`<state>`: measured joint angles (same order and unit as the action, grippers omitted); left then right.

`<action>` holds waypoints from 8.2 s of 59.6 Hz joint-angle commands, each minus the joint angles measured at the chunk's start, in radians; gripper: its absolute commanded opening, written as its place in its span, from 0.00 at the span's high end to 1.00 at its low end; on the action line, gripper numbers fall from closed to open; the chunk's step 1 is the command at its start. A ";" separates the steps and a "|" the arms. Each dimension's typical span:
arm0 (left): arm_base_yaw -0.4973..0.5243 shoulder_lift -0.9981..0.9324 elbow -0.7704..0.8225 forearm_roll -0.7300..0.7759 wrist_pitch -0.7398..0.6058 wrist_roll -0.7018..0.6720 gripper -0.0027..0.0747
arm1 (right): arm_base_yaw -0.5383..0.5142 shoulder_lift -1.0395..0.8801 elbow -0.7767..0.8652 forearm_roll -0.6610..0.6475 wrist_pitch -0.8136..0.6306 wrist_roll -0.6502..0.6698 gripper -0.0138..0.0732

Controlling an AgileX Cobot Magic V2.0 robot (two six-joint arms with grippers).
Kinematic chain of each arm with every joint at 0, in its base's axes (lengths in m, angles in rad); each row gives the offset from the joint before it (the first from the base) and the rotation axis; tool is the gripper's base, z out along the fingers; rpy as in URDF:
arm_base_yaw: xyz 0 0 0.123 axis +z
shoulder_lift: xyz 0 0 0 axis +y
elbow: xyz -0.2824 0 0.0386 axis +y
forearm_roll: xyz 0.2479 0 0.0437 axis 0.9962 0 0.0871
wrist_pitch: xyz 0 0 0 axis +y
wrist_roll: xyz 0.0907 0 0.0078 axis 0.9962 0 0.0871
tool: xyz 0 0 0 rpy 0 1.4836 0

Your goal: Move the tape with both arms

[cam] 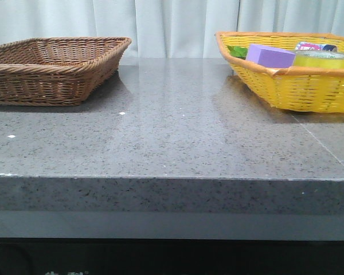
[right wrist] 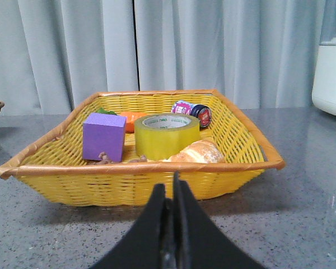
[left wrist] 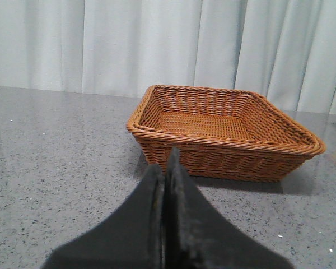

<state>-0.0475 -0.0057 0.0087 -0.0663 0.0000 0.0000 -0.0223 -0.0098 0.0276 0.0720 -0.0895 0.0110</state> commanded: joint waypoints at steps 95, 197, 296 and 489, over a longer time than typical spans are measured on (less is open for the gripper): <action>0.004 0.073 -0.429 -0.030 0.264 -0.010 0.99 | -0.006 0.049 -0.464 -0.034 0.394 -0.003 0.92; 0.004 0.799 -0.944 -0.029 0.657 -0.010 0.38 | -0.006 0.707 -0.917 -0.051 0.782 -0.003 0.26; -0.582 0.799 -0.944 -0.119 0.509 0.040 0.33 | -0.114 1.404 -1.447 0.006 0.852 0.067 0.23; -0.584 0.799 -0.944 -0.119 0.509 0.040 0.33 | 0.525 2.143 -2.287 -0.086 1.362 -0.128 0.38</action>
<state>-0.6242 0.7933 -0.9031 -0.1696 0.5857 0.0417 0.5047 2.2073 -2.2270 -0.0070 1.2557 -0.1051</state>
